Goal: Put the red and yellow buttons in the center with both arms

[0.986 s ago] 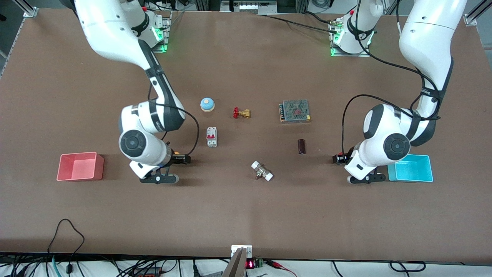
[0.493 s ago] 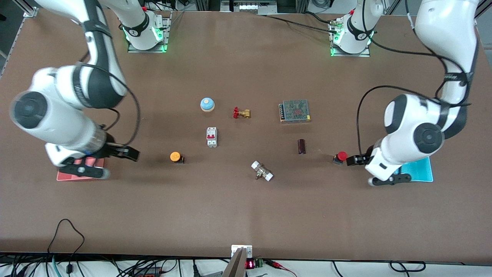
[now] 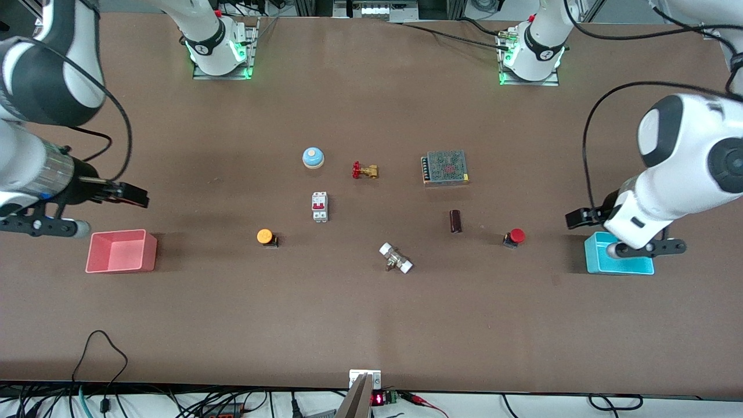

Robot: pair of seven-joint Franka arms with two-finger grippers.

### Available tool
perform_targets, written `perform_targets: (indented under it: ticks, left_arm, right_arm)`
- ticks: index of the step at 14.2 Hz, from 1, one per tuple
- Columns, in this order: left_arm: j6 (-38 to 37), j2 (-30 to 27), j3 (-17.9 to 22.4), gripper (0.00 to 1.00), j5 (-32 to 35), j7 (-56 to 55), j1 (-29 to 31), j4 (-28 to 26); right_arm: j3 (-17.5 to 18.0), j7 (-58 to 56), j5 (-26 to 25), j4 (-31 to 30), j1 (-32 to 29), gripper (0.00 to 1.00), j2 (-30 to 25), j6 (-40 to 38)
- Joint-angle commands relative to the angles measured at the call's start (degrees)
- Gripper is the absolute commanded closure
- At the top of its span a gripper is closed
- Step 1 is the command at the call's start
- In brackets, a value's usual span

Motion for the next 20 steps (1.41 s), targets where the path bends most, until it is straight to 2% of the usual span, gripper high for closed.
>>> perform_targets:
  ticks: [1, 3, 4, 5, 6, 7, 9, 12, 14, 16, 20]
  left_arm:
    - [-3.7, -5.2, -0.2, 0.00, 0.4, 4.5, 1.7, -1.1]
    - [-5.9, -7.8, -0.2, 0.00, 0.3, 6.4, 3.0, -1.1]
    - [-6.7, -8.8, -0.2, 0.00, 0.2, 7.3, 3.3, -1.0]
    - [-7.4, -10.1, -0.2, 0.00, 0.2, 7.5, 3.5, -1.0]
    - [-8.3, -10.9, -0.2, 0.00, 0.2, 7.6, 3.6, -0.6]
    - [-9.8, -11.3, -0.2, 0.00, 0.2, 8.0, 3.6, 0.2]
    - [-13.7, -11.4, -0.2, 0.00, 0.1, 10.1, 3.7, 3.5]
    - [-18.0, -11.4, -0.3, 0.00, 0.0, 10.3, 3.6, 7.3]
    - [-20.5, -11.2, 0.0, 0.00, -2.7, 10.3, 3.7, 10.0]
    - [-21.2, -11.3, -0.1, 0.00, -2.9, 10.8, 4.4, 10.3]
    - [-20.9, -11.3, 0.1, 0.00, -2.7, 10.9, 4.5, 10.2]
  right_arm:
    - [-2.7, -5.2, 0.4, 2.1, 0.4, 0.00, 0.0, -2.5]
    - [-1.9, -5.7, 0.2, 1.8, -0.6, 0.00, -2.3, -2.6]
    - [0.7, -5.6, 0.3, 1.5, -3.7, 0.00, -3.3, -3.4]
    - [7.0, -5.4, 0.1, 1.5, -9.9, 0.00, -4.5, -4.8]
    - [15.0, -5.3, -1.9, 1.7, -17.3, 0.00, -5.0, -5.3]
    - [19.9, -5.3, -5.7, 1.5, -20.9, 0.00, -6.4, -5.5]
    - [21.1, -4.8, -8.5, 0.6, -22.0, 0.00, -7.8, -7.2]
    - [20.8, -4.6, -8.8, -0.1, -22.0, 0.00, -8.1, -6.7]
    - [20.8, -4.6, -8.8, -3.0, -22.0, 0.00, -9.9, -5.7]
    - [20.9, -4.6, -8.8, -6.3, -21.6, 0.00, -12.6, -5.0]
    - [20.8, -4.5, -8.9, -7.3, -21.7, 0.00, -13.8, -5.1]
